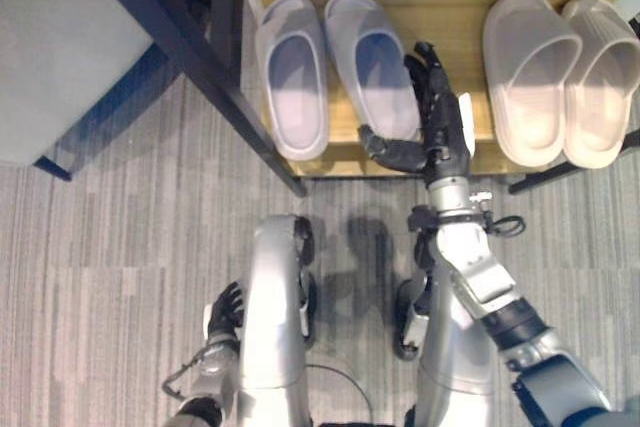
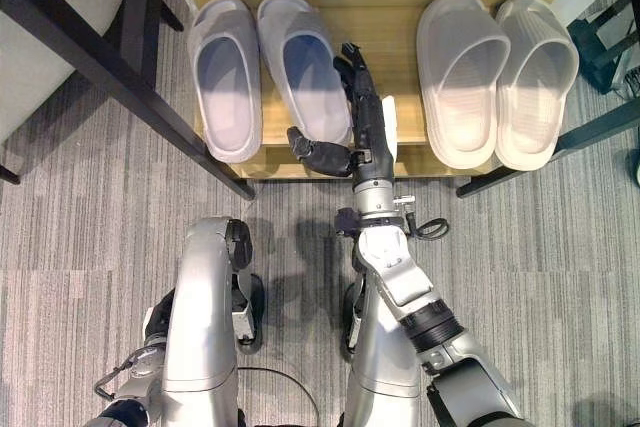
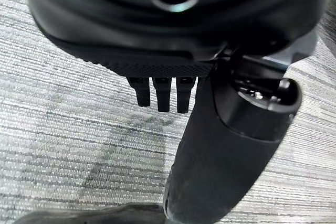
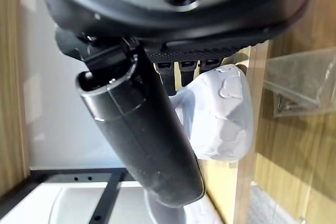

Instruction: Arrange the slippers neatly on the shoe rack.

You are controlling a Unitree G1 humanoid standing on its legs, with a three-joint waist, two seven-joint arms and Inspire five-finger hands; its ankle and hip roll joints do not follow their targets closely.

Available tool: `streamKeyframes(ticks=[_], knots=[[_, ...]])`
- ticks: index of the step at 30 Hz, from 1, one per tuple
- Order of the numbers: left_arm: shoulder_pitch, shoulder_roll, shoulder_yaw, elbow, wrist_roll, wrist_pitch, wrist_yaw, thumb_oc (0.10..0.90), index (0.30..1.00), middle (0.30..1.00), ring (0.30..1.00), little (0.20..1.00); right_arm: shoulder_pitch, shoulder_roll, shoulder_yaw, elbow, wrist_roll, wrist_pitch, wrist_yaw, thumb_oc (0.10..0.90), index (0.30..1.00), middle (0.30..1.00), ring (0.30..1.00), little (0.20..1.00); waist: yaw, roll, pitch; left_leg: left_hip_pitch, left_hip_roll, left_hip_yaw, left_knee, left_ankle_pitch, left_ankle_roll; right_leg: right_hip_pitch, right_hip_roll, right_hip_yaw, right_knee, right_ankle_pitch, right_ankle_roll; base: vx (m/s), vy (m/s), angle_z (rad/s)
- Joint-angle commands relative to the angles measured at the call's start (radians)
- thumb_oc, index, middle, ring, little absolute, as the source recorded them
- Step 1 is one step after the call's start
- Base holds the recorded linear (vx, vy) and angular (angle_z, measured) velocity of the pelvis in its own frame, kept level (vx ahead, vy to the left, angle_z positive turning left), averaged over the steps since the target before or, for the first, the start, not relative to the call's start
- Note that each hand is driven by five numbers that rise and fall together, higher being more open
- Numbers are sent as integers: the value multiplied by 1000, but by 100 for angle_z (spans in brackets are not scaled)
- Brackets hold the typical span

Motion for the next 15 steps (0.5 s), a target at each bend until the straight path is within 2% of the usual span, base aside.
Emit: streamKeyframes(ticks=[1,9,15], knots=[[-3,12,-39,29,49,-19,44,800,900,900,900,900,-97,50,100,-251,26,-106,76,800,900,900,900,900,73,-18,-27,20,-46,-97,41,-28,16,12,-24,58,22,81,-67,0,0,0],[-1,31,-73,-7,118,-18,88,800,900,900,900,900,-72,82,184,-271,19,-97,87,800,900,900,900,900,74,-21,-27,20,-45,-87,36,-27,17,2,-24,67,16,86,-72,0,0,0],[0,29,-70,18,132,-17,102,800,900,900,900,900,-72,81,185,-263,1,-102,74,800,900,900,900,900,70,-17,-27,20,-42,-87,30,-27,25,0,-18,71,15,87,-67,0,0,0]])
